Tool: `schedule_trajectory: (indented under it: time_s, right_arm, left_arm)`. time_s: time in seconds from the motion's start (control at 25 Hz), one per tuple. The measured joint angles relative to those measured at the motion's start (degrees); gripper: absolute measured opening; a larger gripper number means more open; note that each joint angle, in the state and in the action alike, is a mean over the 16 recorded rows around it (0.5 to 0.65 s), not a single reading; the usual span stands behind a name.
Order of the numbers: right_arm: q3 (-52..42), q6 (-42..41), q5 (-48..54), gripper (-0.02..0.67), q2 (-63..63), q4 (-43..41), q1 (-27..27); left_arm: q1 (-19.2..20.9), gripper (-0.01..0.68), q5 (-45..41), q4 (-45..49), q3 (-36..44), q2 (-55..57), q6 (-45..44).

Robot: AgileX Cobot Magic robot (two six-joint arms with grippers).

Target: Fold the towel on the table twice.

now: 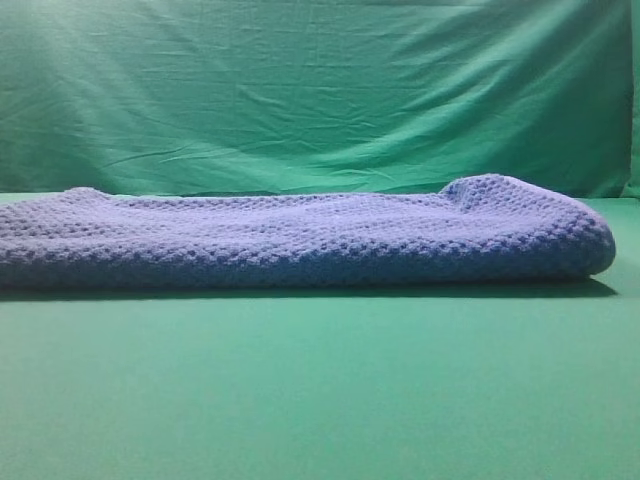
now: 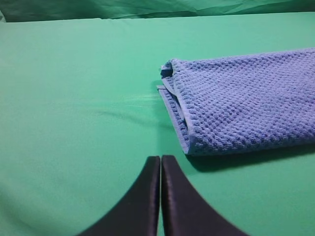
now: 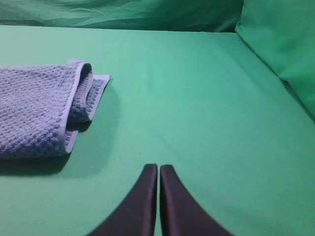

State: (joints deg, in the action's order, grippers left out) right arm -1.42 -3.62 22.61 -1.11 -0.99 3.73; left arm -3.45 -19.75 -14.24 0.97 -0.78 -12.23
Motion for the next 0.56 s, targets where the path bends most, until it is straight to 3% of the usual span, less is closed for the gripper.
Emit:
schedule_trajectory:
  time_s: [0.56]
  right_arm:
    - [0.00, 0.07, 0.00, 0.000, 0.00, 0.00, 0.00]
  left_arm:
    - [0.00, 0.000, 0.00, 0.00, 0.00, 0.00, 0.00]
